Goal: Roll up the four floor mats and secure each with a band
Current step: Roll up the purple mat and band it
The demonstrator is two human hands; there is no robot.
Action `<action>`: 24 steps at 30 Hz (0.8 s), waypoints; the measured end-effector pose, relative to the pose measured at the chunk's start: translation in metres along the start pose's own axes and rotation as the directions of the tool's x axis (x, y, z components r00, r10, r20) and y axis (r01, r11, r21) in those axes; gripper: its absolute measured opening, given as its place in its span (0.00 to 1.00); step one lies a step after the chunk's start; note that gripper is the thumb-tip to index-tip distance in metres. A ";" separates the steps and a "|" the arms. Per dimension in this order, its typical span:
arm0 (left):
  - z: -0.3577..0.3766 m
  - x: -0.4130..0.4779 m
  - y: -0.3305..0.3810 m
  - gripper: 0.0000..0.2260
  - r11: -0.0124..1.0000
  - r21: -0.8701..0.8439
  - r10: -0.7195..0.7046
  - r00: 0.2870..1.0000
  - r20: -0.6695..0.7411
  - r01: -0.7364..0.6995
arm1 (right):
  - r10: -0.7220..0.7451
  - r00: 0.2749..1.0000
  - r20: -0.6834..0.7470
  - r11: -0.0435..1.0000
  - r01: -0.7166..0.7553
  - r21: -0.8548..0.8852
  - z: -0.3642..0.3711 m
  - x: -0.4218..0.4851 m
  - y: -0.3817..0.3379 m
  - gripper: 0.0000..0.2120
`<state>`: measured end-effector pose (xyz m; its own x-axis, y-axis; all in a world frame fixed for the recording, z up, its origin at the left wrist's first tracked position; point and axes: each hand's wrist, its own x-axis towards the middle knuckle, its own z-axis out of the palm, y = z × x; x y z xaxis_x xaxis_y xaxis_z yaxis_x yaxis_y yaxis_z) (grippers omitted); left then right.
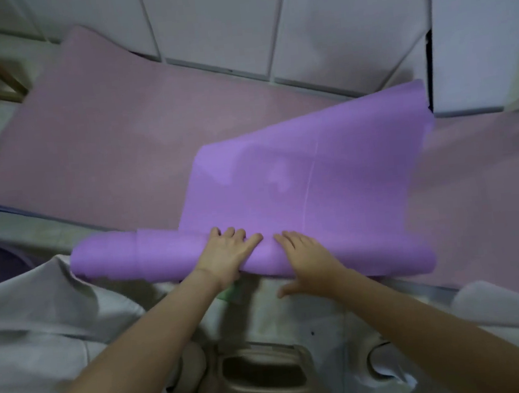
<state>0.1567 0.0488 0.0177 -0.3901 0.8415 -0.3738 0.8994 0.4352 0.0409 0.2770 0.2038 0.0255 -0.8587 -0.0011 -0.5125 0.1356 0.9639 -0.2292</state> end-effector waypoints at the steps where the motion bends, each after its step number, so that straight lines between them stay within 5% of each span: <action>1: -0.003 0.000 0.002 0.33 1.000 0.006 0.016 1.000 0.005 -0.016 | 0.023 0.998 0.057 0.999 -0.021 -0.039 0.004 -0.003 0.006 0.53; 4: -0.003 -0.008 0.002 0.37 0.993 0.060 0.104 0.995 -0.003 -0.103 | 0.094 0.988 0.126 0.995 -0.090 -0.033 0.007 -0.007 0.019 0.55; 8: -0.002 -0.022 0.006 0.40 0.989 0.011 0.147 0.989 0.032 -0.148 | 0.123 0.987 0.101 0.987 -0.132 0.092 0.016 -0.012 0.021 0.43; 17: 0.013 -0.041 0.053 0.58 0.997 0.079 -0.026 0.999 0.021 0.025 | 0.119 0.964 0.239 0.981 -0.151 0.121 -0.007 -0.019 0.022 0.40; 24: 0.010 -0.040 0.050 0.55 0.999 0.018 0.050 0.998 0.045 -0.051 | 0.097 0.915 0.391 0.963 -0.186 0.194 -0.022 -0.021 0.022 0.37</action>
<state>0.2191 0.0339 0.0251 -0.3355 0.8468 -0.4127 0.9214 0.3862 0.0434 0.2869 0.2312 0.0497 -0.5790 -0.0113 -0.8152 0.3860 0.8770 -0.2863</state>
